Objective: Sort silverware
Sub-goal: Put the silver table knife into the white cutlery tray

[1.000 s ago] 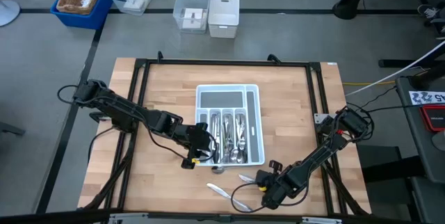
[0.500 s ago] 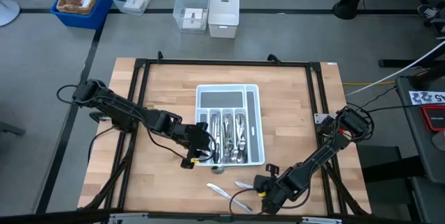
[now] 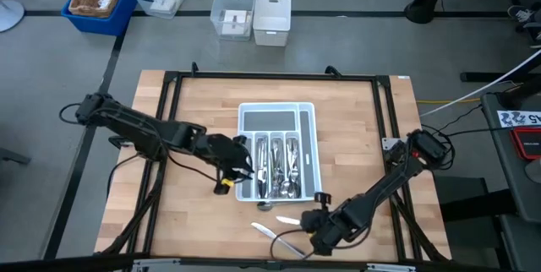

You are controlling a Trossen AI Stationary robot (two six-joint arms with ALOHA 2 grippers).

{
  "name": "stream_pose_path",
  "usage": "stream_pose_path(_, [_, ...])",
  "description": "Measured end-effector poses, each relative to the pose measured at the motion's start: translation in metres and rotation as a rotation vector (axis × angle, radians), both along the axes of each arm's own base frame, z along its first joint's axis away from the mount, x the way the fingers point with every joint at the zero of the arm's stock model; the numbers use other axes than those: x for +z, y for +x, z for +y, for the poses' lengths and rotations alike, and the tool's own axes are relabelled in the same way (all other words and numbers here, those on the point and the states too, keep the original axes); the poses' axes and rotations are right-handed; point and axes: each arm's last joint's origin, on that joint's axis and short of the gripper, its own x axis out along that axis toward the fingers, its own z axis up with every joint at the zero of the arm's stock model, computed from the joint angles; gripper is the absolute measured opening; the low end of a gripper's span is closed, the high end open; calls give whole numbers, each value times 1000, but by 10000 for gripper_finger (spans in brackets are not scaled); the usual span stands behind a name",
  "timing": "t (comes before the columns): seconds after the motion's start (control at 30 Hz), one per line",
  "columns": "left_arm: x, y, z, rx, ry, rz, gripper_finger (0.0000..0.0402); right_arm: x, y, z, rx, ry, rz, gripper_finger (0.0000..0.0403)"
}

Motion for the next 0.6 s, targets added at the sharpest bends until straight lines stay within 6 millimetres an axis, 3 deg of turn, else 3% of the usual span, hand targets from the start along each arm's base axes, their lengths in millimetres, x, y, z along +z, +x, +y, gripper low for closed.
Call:
stream_pose_path(0.3, [18, -25, 16, 38, 2, 10, 85, 31, 38, -34, 234, -231, -99, 44])
stream_pose_path(0.6, [32, -58, 27, 169, -99, 74, 85, 36, 73, -96, 576, -572, -79, 44])
